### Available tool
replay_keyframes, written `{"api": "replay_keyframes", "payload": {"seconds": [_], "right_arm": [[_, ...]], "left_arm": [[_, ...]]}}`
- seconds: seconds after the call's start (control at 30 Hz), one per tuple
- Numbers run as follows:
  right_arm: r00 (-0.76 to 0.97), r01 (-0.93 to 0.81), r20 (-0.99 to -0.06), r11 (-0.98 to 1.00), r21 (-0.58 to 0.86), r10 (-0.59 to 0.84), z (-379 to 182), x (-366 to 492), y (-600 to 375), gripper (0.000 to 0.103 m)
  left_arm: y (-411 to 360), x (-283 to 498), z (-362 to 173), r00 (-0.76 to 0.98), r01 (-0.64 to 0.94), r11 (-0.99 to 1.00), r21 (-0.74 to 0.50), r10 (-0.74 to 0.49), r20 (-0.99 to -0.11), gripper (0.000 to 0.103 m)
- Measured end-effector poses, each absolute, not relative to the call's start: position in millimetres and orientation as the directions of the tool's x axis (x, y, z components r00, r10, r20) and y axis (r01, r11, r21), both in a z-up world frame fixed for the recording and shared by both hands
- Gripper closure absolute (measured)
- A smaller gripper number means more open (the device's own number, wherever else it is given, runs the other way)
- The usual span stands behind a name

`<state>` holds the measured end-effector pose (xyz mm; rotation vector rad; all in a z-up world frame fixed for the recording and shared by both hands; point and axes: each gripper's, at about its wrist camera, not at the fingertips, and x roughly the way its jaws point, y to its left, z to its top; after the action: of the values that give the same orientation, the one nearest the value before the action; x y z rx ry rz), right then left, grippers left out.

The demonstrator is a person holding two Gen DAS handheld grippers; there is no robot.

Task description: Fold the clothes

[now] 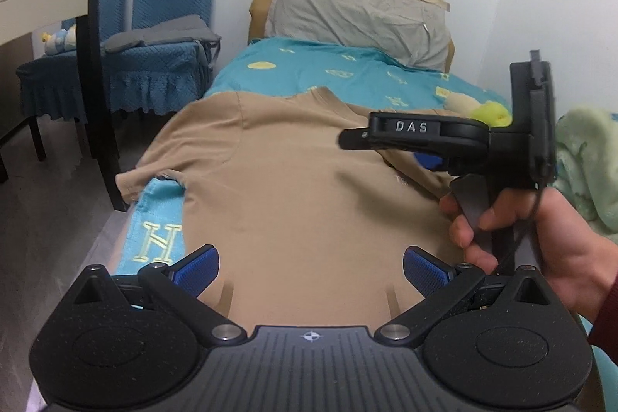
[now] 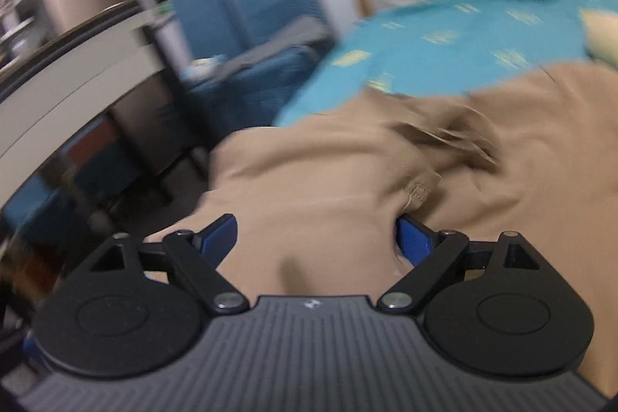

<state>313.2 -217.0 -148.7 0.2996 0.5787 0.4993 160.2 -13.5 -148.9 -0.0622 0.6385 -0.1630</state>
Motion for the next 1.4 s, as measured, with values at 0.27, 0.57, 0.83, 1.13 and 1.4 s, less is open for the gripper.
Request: {"api": "replay_keyframes", "payload": {"seconds": [0.27, 0.57, 0.83, 1.13, 1.4], "right_arm": [[0.767, -0.403, -0.241, 0.739, 0.54, 0.594, -103, 286, -232, 0.016], [0.819, 0.006, -0.432, 0.748, 0.664, 0.377, -141, 322, -281, 0.014], [0.783, 0.043, -0.485, 0.744, 0.667, 0.389, -155, 378, -254, 0.019], [0.771, -0.178, -0.411, 0.785, 0.594, 0.486, -107, 397, -197, 0.02], [0.796, -0.185, -0.44, 0.858, 0.479, 0.417, -66, 295, -224, 0.02]], "left_arm": [[-9, 151, -138, 0.806, 0.112, 0.986, -0.123, -0.163, -0.57, 0.0], [-14, 159, -143, 0.793, 0.139, 0.978, -0.157, -0.205, -0.573, 0.0], [-1, 169, -151, 0.777, 0.093, 0.968, -0.232, -0.217, -0.591, 0.0], [18, 180, -158, 0.768, 0.028, 0.96, -0.28, -0.199, -0.609, 0.0], [15, 172, -138, 0.82, 0.056, 0.984, -0.169, -0.142, -0.555, 0.0]]}}
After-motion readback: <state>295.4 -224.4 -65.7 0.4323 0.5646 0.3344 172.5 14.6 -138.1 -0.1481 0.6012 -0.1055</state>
